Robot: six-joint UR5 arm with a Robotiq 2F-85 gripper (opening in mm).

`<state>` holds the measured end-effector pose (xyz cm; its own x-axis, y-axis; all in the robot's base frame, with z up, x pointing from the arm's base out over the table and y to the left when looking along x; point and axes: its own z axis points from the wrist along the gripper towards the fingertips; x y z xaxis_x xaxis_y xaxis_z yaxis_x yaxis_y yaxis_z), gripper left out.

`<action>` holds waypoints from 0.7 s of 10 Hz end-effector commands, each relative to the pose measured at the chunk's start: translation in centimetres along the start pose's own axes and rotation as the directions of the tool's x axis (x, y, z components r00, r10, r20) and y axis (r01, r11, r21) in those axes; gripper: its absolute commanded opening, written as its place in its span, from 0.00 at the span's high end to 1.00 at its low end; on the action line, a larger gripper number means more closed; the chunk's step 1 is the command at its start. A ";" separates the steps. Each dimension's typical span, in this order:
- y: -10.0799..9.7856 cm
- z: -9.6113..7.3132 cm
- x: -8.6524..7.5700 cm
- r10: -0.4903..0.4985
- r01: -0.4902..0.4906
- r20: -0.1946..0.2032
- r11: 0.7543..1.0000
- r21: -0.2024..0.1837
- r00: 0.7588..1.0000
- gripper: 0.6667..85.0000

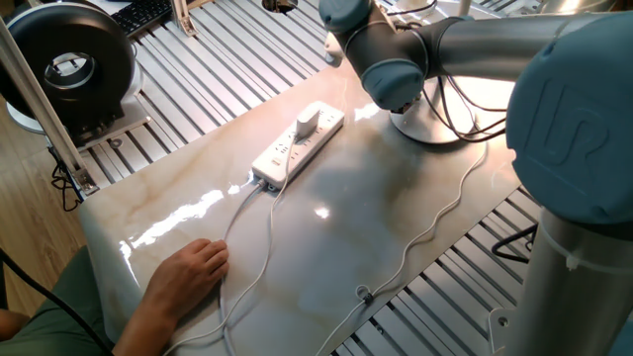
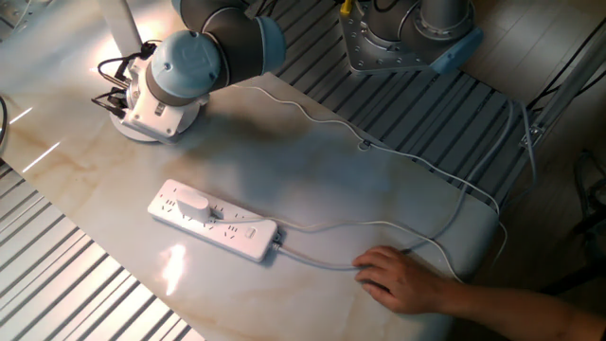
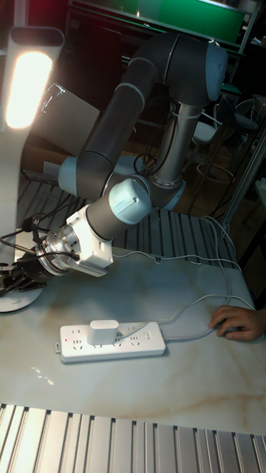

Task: Plug in the power cord of the desk lamp, turn on the socket, and light up the desk lamp

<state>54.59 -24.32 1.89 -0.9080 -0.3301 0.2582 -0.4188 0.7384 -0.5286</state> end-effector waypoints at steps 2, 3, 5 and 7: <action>1.4 -0.5 0.0 0.025 -0.025 -0.006 0.998 -0.052 1.000 1.00; 1.6 -0.7 0.1 0.029 -0.030 -0.014 0.998 -0.061 0.999 1.00; 2.3 -1.0 0.2 0.035 -0.037 -0.021 0.996 -0.085 0.999 1.00; 3.2 -1.5 0.3 0.042 -0.045 -0.031 0.992 -0.115 0.999 1.00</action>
<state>53.61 -22.25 1.64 -0.9173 -0.3008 0.2610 -0.3934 0.7868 -0.4757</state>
